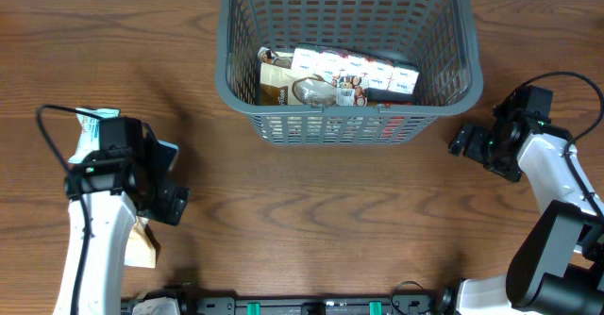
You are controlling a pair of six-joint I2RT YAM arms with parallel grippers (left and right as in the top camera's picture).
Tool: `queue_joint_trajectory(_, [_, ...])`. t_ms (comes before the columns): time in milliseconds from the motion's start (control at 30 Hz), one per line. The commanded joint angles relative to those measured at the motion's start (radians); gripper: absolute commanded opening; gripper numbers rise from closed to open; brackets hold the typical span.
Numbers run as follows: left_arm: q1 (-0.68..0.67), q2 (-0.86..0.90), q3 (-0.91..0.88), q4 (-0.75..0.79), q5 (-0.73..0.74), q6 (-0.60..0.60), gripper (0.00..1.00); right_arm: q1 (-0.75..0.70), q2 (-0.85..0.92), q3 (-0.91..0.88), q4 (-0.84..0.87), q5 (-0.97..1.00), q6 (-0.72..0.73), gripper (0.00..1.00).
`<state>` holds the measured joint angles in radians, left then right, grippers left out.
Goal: Pack container
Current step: 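Move the left gripper back and grasp the crumpled paper bag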
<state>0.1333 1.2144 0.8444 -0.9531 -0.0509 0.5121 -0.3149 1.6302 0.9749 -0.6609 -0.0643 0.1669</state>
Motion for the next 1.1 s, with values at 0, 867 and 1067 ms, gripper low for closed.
queue_joint_trajectory(0, [0.034, 0.047, -0.023, 0.035, 0.006, 0.064, 0.99, 0.009, 0.002, 0.001, 0.000, -0.004, -0.015, 0.99])
queue_joint_trajectory(867, [0.331, 0.294, -0.023, 0.234, 0.100, 0.236, 0.99, 0.009, 0.002, 0.001, 0.000, -0.003, -0.015, 0.99])
queue_joint_trajectory(1067, [0.331, 0.358, -0.023, 0.285, 0.111, 0.236, 0.99, 0.009, 0.002, 0.001, 0.004, -0.003, -0.015, 0.99])
